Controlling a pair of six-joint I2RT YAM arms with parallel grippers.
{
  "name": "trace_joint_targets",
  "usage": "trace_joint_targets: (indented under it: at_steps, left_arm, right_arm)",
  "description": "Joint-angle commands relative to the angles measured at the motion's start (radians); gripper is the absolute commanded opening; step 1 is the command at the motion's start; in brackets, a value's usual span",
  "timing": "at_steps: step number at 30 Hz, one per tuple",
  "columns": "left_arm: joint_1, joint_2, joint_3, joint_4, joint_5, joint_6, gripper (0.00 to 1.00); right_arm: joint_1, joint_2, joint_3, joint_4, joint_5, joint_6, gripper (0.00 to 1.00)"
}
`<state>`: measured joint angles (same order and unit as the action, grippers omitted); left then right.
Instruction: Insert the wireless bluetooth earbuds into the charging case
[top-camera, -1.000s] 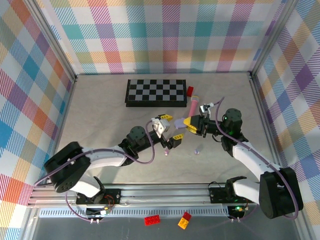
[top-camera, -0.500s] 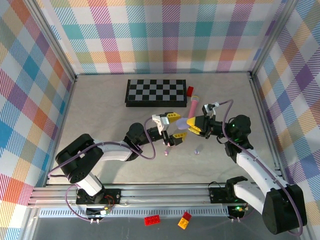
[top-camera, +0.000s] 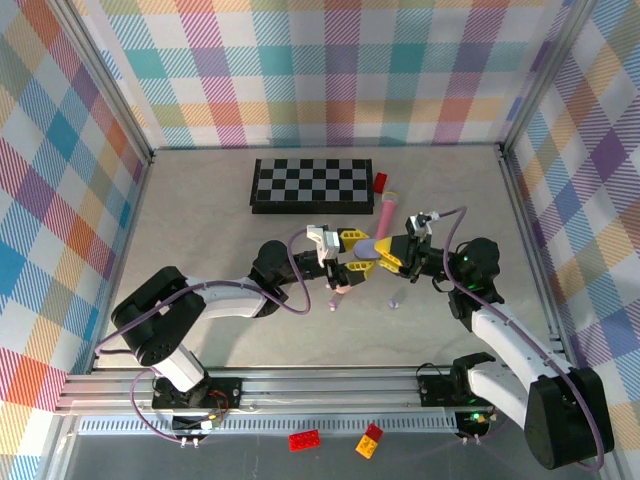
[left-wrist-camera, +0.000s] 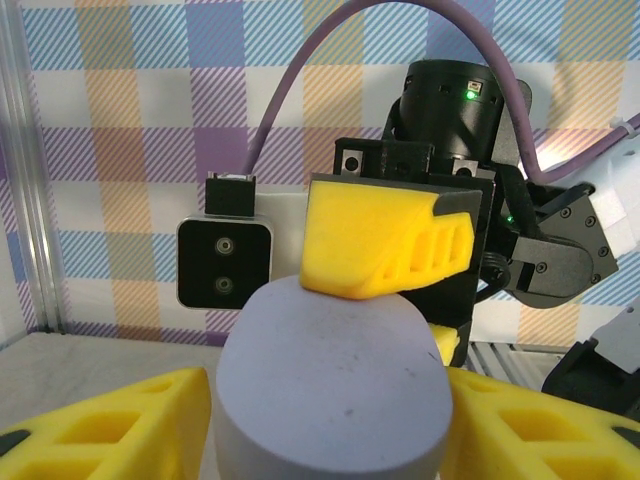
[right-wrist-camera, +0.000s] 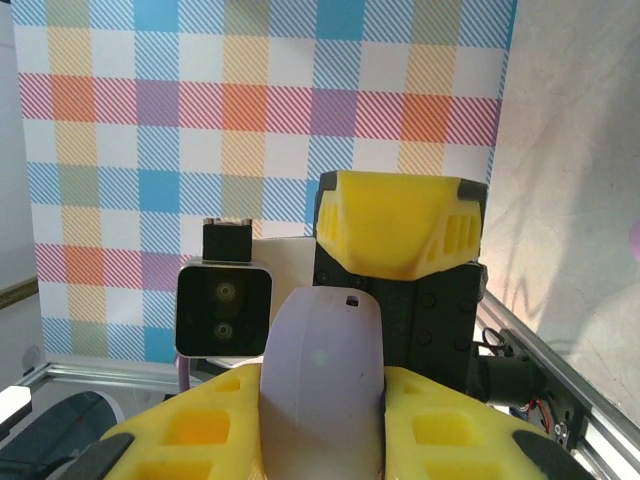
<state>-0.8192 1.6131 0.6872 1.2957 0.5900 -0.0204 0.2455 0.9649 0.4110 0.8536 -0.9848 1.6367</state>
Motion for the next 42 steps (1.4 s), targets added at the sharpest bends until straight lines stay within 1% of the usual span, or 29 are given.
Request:
trace_joint_targets:
  at_steps: [1, 10, 14, 18, 22, 26, 27, 29, 34, 35, 37, 39, 41, 42]
  left_arm:
    - [0.007, 0.008, 0.026, 0.062, 0.034, -0.014, 0.56]
    - [0.008, 0.007, 0.031, 0.062, 0.040, -0.007, 0.56]
    - [0.007, 0.005, 0.030, 0.062, 0.045, -0.008, 0.50]
    - [0.007, 0.004, 0.032, 0.061, 0.050, -0.008, 0.40]
    - [0.008, 0.008, 0.034, 0.061, 0.063, -0.008, 0.35]
    - [0.007, 0.004, 0.034, 0.061, 0.075, -0.001, 0.33]
    - [0.008, 0.002, 0.033, 0.060, 0.081, 0.004, 0.32]
    - [0.008, -0.001, 0.031, 0.060, 0.087, 0.013, 0.32]
    - [0.007, -0.006, 0.016, 0.057, 0.085, 0.024, 0.32]
    - [0.009, -0.008, 0.011, 0.056, 0.083, 0.025, 0.32]
    - [0.008, -0.012, 0.001, 0.056, 0.077, 0.029, 0.32]
    - [0.010, -0.015, -0.010, 0.054, 0.070, 0.029, 0.32]
    - [0.015, -0.019, -0.024, 0.052, 0.072, 0.027, 0.32]
    - [0.017, -0.022, -0.033, 0.051, 0.073, 0.027, 0.32]
  right_arm:
    - [-0.008, -0.003, 0.008, 0.089, 0.018, 0.021, 0.04]
    - [-0.008, -0.005, -0.001, 0.104, 0.031, 0.037, 0.04]
    - [-0.009, -0.002, -0.001, 0.103, 0.028, 0.033, 0.04]
    - [-0.008, 0.000, -0.003, 0.095, 0.026, 0.027, 0.04]
    - [-0.009, 0.003, -0.001, 0.093, 0.025, 0.025, 0.04]
    - [-0.009, -0.004, 0.003, 0.059, 0.025, 0.008, 0.05]
    - [-0.009, -0.010, 0.005, 0.037, 0.025, -0.004, 0.07]
    - [-0.008, -0.018, 0.009, -0.008, 0.028, -0.030, 0.16]
    - [-0.018, -0.051, 0.027, -0.162, 0.038, -0.126, 0.55]
    - [-0.025, -0.057, 0.030, -0.184, 0.039, -0.144, 0.60]
    - [-0.047, -0.068, 0.034, -0.241, 0.035, -0.180, 0.68]
    - [-0.074, -0.082, 0.038, -0.303, 0.034, -0.225, 0.72]
    - [-0.094, -0.116, 0.079, -0.496, 0.039, -0.369, 0.76]
    - [-0.098, -0.140, 0.115, -0.632, 0.057, -0.482, 0.79]
